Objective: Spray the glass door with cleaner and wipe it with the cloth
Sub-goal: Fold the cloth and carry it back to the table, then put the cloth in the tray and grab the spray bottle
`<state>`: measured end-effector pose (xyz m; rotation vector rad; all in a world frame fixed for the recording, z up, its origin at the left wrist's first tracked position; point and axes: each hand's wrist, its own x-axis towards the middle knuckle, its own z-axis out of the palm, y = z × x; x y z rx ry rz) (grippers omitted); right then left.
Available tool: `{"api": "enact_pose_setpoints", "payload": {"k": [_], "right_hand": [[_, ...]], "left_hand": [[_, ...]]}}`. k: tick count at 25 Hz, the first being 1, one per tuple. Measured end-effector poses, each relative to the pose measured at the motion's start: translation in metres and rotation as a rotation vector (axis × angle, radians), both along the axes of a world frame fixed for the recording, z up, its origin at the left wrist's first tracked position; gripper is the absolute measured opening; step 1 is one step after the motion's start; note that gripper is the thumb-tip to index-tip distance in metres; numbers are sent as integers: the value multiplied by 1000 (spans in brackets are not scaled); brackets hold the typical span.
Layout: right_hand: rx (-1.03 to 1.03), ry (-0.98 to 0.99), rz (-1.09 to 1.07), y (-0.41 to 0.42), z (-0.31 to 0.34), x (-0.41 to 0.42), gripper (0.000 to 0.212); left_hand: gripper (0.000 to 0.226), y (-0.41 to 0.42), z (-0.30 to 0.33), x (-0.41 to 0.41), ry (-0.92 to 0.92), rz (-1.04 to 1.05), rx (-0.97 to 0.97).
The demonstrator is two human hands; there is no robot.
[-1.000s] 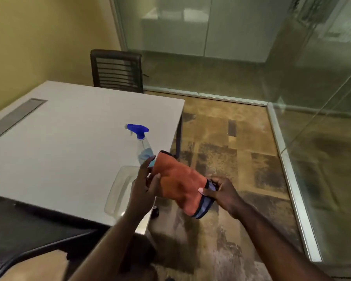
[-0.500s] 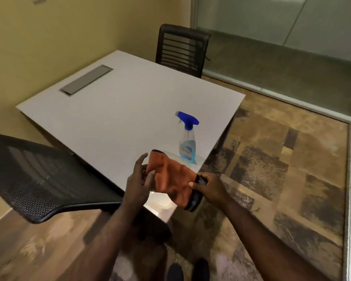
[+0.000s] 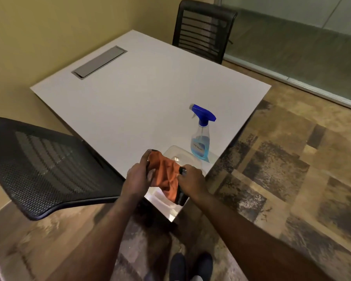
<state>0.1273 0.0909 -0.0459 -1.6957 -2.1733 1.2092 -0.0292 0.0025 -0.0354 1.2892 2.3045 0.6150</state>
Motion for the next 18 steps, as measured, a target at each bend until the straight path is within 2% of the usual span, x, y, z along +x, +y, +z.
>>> {"api": "enact_pose_setpoints", "payload": {"k": [10, 15, 18], "right_hand": [[112, -142, 146, 13, -28, -17, 24], [358, -356, 321, 9, -34, -16, 22], [390, -450, 399, 7, -37, -10, 44]], "left_hand": [[63, 6, -19, 2, 80, 1, -109], [66, 13, -13, 7, 203, -21, -173], [69, 12, -17, 5, 270, 9, -191]]}}
